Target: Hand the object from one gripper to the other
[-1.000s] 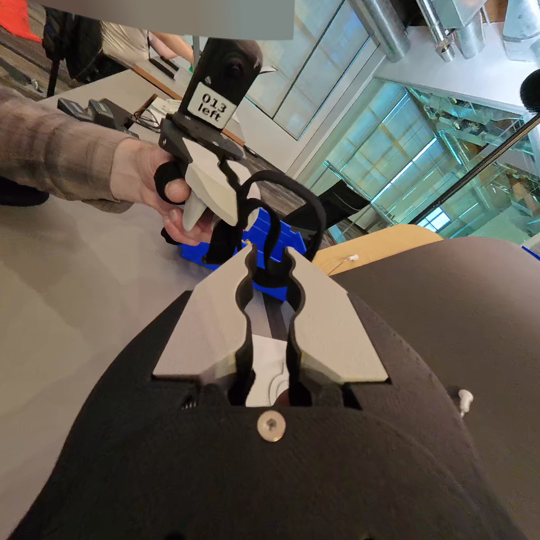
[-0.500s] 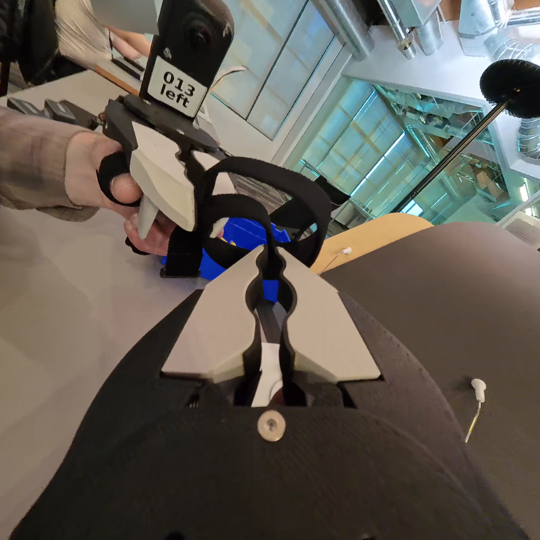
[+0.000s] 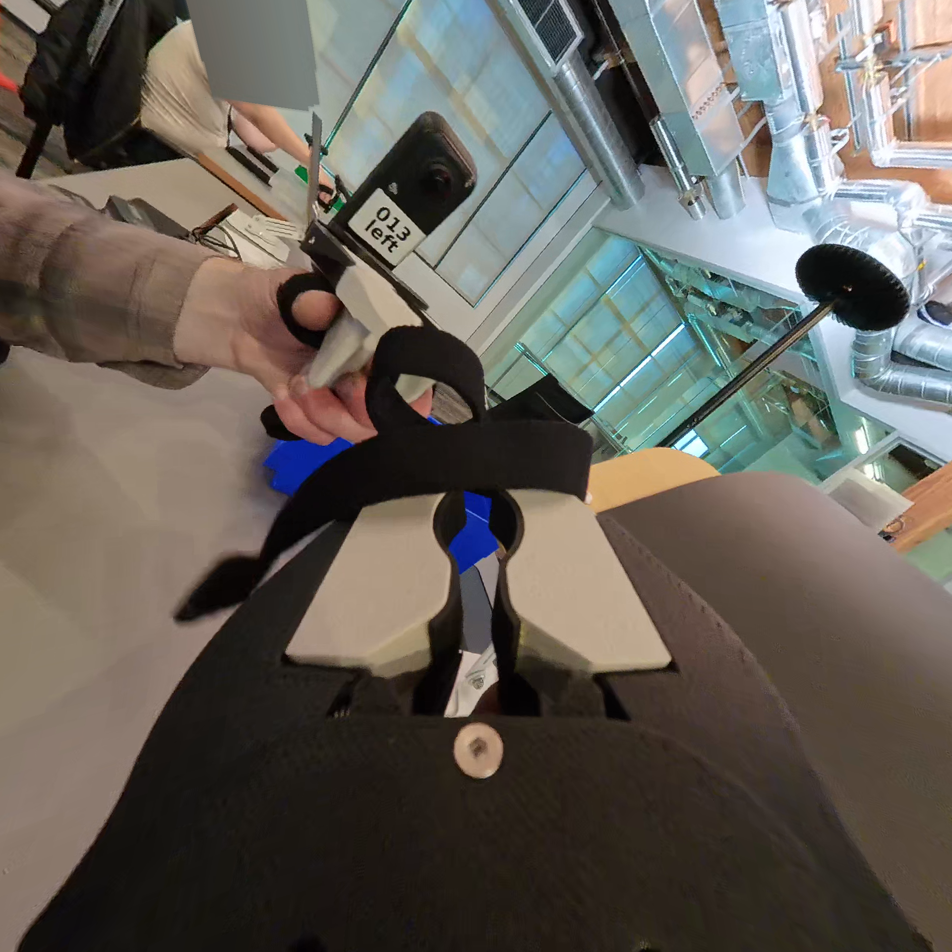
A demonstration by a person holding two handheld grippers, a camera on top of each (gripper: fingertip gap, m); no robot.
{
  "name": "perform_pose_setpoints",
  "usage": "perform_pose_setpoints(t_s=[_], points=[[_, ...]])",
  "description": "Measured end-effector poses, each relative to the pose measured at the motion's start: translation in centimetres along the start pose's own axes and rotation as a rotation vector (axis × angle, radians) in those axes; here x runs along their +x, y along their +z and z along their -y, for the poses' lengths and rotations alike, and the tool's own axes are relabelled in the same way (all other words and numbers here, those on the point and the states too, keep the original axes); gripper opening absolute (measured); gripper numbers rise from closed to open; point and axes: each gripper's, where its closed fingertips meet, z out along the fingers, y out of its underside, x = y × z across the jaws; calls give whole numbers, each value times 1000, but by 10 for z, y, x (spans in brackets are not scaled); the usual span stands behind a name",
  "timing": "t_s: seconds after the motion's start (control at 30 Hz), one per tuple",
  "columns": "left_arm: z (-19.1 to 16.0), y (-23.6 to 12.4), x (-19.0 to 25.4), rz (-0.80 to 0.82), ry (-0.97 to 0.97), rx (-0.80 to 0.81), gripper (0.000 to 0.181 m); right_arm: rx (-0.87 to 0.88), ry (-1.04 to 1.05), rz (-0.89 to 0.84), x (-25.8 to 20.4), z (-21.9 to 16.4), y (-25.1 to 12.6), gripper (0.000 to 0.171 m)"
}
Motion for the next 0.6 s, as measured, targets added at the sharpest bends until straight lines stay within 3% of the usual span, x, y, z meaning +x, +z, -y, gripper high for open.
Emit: perform_pose_setpoints(t_s=[0.4, 0.47, 0.6], points=[[-26, 17, 14, -66, -42, -97, 17, -9, -141, 52, -23, 6, 7, 0], [-29, 19, 10, -32, -25, -105, 5, -4, -142, 61, -25, 8, 7, 0], [-29, 18, 4, 8, 3, -99, 2, -5, -149, 61, -29, 10, 9, 0]])
